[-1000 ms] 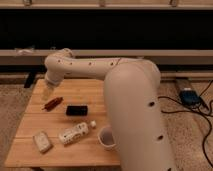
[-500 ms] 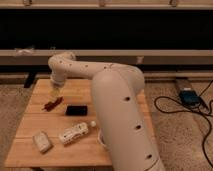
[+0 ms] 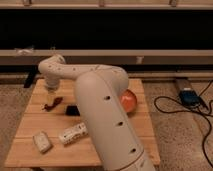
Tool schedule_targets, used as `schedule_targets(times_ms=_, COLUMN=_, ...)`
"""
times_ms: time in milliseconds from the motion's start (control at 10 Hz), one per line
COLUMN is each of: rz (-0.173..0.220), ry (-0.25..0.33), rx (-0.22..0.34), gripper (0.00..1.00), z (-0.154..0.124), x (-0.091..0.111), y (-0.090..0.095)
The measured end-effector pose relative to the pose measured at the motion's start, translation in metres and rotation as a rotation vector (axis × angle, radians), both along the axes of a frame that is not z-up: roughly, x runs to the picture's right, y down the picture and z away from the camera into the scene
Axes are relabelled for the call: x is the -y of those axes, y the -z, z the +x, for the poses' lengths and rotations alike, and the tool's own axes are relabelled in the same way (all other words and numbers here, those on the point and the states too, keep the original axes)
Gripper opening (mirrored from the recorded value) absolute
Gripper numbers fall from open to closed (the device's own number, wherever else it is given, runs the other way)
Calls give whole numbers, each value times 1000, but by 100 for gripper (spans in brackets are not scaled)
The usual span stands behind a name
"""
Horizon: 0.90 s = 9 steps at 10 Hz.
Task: Place the pepper in the ceramic bowl
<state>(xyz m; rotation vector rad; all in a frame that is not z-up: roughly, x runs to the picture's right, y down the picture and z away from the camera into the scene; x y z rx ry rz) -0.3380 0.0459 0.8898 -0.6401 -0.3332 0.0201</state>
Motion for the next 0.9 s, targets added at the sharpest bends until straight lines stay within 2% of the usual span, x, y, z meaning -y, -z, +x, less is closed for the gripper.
schedule_targets(times_ms=200, rz=-19, ry=28, rx=-9, gripper=80, z=-4, x=-13, y=-11)
schedule_targets(times_ms=400, rz=-57, ry=55, rx=-30, gripper=80, z=-3, x=-26, y=-26)
schedule_targets(times_ms=600, rz=-73, ry=68, rx=-50, gripper=80, z=3, x=-31, y=-32)
schedule_targets(times_ms=700, rz=-80, ry=77, rx=-63, gripper=75, z=8, x=-33, y=-35)
schedule_targets(times_ms=900, rz=-83, ry=85, rx=-85, gripper=55, z=13, x=-33, y=-38)
